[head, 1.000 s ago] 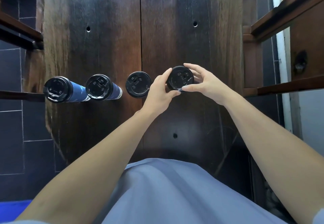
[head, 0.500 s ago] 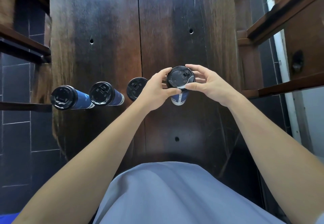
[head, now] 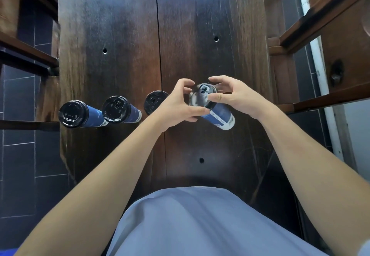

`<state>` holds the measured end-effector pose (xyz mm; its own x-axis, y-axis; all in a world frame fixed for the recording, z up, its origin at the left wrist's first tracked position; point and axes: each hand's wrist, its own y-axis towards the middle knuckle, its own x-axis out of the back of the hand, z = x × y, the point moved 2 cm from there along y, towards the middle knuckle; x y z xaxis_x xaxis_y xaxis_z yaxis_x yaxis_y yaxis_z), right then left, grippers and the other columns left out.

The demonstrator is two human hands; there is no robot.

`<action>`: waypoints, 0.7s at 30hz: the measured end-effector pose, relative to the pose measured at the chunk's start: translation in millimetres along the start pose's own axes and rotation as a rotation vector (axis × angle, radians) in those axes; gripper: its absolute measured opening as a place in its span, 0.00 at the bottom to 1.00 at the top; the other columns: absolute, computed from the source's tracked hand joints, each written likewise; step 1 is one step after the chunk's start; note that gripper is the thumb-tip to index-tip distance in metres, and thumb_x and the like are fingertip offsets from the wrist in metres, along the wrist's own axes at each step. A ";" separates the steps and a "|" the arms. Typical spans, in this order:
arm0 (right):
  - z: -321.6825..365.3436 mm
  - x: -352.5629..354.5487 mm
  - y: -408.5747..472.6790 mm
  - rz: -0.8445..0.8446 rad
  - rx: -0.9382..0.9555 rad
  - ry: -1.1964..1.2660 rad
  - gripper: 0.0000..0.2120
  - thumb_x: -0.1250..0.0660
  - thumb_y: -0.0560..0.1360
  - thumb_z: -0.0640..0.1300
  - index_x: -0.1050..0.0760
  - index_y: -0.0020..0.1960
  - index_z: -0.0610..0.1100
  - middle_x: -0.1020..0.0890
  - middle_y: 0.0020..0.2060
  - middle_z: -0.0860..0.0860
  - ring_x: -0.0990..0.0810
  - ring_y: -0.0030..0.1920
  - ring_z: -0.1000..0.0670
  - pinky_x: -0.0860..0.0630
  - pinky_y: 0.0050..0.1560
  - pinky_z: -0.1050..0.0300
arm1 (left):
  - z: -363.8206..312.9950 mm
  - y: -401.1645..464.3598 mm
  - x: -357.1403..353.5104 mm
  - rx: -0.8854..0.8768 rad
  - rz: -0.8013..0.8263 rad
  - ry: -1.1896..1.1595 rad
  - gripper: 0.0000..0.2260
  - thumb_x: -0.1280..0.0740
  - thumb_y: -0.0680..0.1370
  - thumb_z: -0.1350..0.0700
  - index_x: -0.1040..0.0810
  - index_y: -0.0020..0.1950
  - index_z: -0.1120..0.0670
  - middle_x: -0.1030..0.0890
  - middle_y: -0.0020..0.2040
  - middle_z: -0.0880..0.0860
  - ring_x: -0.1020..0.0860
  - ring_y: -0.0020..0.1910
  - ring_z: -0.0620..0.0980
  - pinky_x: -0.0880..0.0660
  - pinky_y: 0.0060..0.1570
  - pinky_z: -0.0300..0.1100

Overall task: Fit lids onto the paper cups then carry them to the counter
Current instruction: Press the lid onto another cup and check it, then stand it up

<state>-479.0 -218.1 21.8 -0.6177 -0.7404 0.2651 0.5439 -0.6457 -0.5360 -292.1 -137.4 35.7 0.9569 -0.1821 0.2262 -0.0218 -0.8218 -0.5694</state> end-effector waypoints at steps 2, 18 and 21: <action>4.9 -3.3 -0.1 0.026 -0.001 -0.047 0.32 0.26 0.76 0.55 0.33 0.76 0.51 0.20 0.58 0.58 0.21 0.59 0.55 0.21 0.54 0.61 | -0.5 -3.2 0.1 -0.021 0.112 0.006 0.39 0.20 0.73 0.59 0.38 0.76 0.41 0.27 0.64 0.49 0.19 0.59 0.55 0.14 0.47 0.50; 43.6 -13.7 -66.7 -0.207 0.235 -0.143 0.25 0.22 0.72 0.53 0.24 0.67 0.57 0.25 0.63 0.64 0.26 0.63 0.62 0.27 0.67 0.58 | 16.6 -79.6 37.8 -0.069 0.013 -0.615 0.28 0.24 0.73 0.63 0.25 0.69 0.44 0.26 0.67 0.62 0.18 0.63 0.64 0.18 0.55 0.65; 47.8 -19.1 -82.3 -0.161 0.301 -0.113 0.27 0.21 0.72 0.45 0.25 0.68 0.55 0.25 0.64 0.59 0.27 0.66 0.59 0.21 0.64 0.58 | 28.8 -101.0 48.1 -0.099 0.010 -0.720 0.27 0.26 0.74 0.63 0.25 0.70 0.45 0.24 0.67 0.60 0.19 0.66 0.66 0.20 0.57 0.68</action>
<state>-484.7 -159.7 99.2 -0.6516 -0.6299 0.4227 0.5980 -0.7693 -0.2248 -235.6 -47.6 81.3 0.9090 0.1827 -0.3746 -0.0250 -0.8733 -0.4865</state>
